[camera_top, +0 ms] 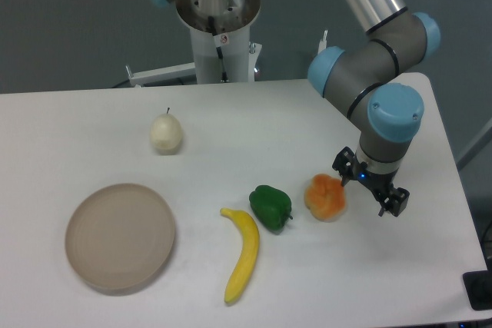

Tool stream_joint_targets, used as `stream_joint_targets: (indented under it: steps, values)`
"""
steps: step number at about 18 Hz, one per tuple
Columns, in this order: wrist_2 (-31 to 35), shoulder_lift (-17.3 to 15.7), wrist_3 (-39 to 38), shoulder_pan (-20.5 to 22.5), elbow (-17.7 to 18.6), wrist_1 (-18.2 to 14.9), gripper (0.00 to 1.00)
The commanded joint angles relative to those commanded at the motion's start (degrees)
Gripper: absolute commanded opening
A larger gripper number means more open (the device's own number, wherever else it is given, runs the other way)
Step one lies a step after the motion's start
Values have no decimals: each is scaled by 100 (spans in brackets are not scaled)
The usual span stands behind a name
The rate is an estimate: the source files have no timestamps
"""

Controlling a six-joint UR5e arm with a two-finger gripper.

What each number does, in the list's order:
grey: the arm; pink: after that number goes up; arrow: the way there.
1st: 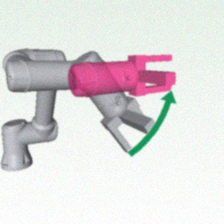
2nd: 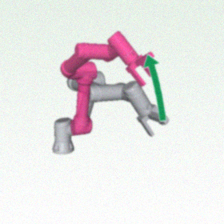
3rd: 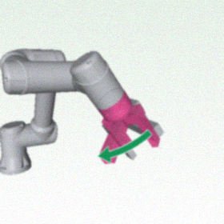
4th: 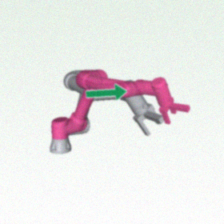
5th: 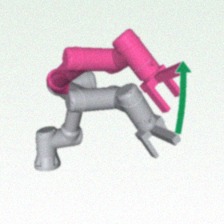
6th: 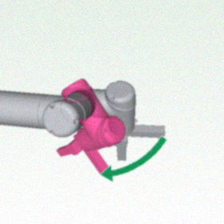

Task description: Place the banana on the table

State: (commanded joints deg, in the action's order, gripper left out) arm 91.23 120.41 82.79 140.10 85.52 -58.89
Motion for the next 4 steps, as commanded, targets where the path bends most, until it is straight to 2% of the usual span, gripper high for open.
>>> stream_joint_targets:
  steps: [4]
  values:
    - [-18, 9, 0, -9, 9, 0, 100]
